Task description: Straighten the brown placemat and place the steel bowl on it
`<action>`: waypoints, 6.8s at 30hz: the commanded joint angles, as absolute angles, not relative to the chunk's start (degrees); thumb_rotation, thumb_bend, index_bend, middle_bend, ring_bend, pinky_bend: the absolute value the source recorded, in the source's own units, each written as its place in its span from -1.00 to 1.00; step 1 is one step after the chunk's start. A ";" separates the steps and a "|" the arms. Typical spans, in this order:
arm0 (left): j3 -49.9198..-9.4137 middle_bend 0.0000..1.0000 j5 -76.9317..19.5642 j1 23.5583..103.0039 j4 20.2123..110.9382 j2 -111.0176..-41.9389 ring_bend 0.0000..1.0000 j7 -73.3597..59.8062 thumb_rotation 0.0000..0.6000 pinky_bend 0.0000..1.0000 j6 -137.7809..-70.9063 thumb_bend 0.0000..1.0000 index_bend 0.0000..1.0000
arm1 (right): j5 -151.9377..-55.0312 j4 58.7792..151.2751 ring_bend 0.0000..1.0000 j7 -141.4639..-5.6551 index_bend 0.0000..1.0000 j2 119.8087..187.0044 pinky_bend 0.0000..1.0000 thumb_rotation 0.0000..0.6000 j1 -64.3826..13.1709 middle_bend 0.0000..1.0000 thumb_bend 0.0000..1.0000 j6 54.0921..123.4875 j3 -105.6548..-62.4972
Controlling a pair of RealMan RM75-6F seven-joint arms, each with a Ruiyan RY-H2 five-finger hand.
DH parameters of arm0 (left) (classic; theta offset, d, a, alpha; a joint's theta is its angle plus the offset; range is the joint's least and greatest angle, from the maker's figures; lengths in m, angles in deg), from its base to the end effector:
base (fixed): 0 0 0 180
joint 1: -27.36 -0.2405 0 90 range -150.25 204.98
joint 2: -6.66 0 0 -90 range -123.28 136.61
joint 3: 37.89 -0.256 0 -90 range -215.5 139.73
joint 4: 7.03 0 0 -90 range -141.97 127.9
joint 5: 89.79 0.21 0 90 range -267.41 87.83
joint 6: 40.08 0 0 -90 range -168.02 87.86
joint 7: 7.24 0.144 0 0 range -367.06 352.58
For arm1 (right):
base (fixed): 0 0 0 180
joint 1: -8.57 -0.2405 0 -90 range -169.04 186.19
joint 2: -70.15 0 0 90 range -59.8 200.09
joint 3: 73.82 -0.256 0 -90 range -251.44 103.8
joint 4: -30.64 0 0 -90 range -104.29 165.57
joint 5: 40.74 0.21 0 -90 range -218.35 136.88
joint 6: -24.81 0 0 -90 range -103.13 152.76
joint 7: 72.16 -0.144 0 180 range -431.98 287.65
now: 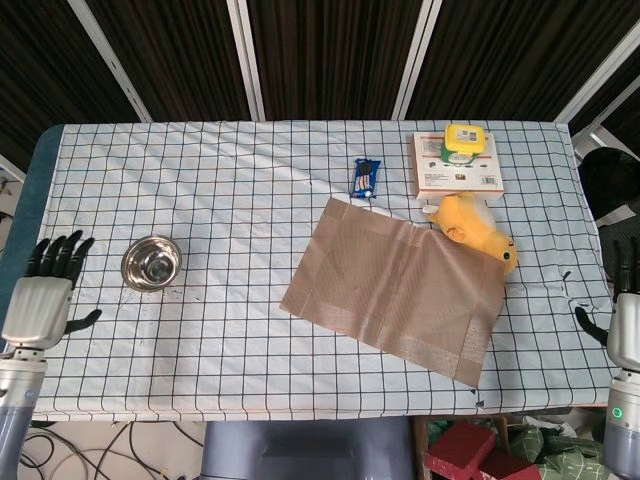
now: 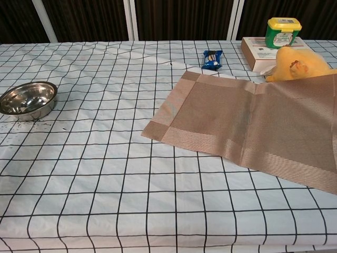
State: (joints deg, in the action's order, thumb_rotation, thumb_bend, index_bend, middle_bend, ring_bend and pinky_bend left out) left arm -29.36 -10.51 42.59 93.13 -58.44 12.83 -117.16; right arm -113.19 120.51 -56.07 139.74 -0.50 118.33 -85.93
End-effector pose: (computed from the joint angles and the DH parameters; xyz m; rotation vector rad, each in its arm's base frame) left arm -0.2532 0.2476 0.1417 -1.5090 -0.7271 -0.8321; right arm -0.3075 -0.2275 0.1877 1.0901 -0.6234 0.8225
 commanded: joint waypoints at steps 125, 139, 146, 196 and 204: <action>-30.64 -0.65 -13.64 82.06 59.29 -101.39 -0.97 29.68 1.00 -0.82 -97.28 -0.18 0.09 | -108.78 122.84 -1.00 -69.24 -1.00 138.10 -0.67 1.00 -0.14 -1.00 -0.76 106.93 -88.62; -31.03 -0.64 -12.74 80.06 62.54 -97.95 -0.96 29.20 1.00 -0.82 -99.06 -0.12 0.12 | -108.93 122.91 -1.00 -69.56 -1.00 137.88 -0.67 1.00 -0.12 -1.00 -0.76 106.78 -88.55; -32.60 -0.64 -13.34 76.07 65.84 -91.17 -0.93 29.68 1.00 -0.82 -101.49 -0.12 0.13 | -109.09 123.01 -1.00 -69.63 -1.00 137.85 -0.67 1.00 -0.11 -1.00 -0.76 106.81 -88.47; -44.35 -0.65 2.38 69.13 89.99 -77.77 -0.93 27.71 1.00 -0.82 -98.82 -0.12 0.17 | -108.98 123.22 -1.00 -69.76 -1.00 137.79 -0.67 1.00 0.08 -1.00 -0.76 107.25 -88.66; -44.89 -0.65 3.30 68.37 89.38 -77.38 -0.93 27.27 1.00 -0.82 -98.27 -0.12 0.17 | -108.82 123.32 -1.00 -69.88 -1.00 137.73 -0.67 1.00 0.09 -1.00 -0.76 107.20 -88.74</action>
